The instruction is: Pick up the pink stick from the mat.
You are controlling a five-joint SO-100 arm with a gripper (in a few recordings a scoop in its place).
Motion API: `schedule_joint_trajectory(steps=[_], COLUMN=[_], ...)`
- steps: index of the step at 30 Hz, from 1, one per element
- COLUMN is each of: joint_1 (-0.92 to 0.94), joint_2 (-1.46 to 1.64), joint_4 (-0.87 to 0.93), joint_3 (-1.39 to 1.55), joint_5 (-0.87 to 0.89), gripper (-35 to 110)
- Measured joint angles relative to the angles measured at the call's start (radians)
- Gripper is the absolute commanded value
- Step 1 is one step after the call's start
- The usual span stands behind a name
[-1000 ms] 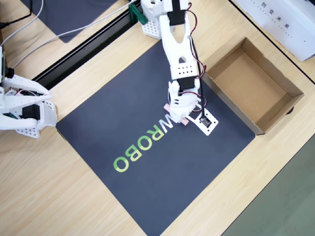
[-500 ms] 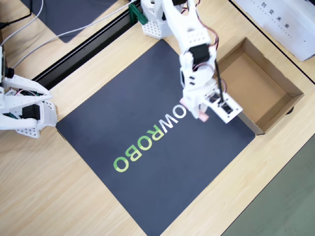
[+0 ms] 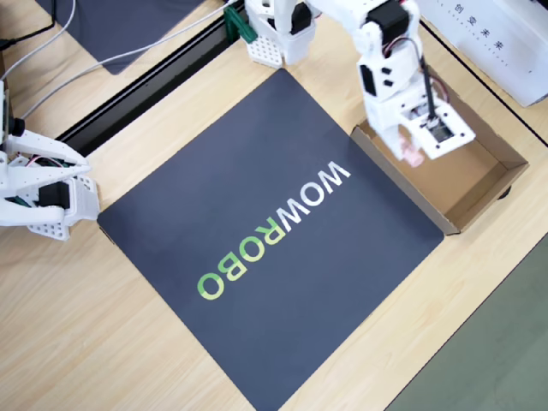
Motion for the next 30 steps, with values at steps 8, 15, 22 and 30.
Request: schedule_joint_trajectory(steps=[8, 15, 22, 30], joint_1=[-0.130, -0.219, -0.230, -0.235], joint_2=[0.006, -0.091, -0.198, -0.245], joint_4=[-0.003, -0.031, -0.095, -0.121], joint_3=[0.114, 0.124, 0.124, 0.126], joint_5=[0.087, 0.106, 0.101, 0.087], gripper=[0, 0, 0, 0])
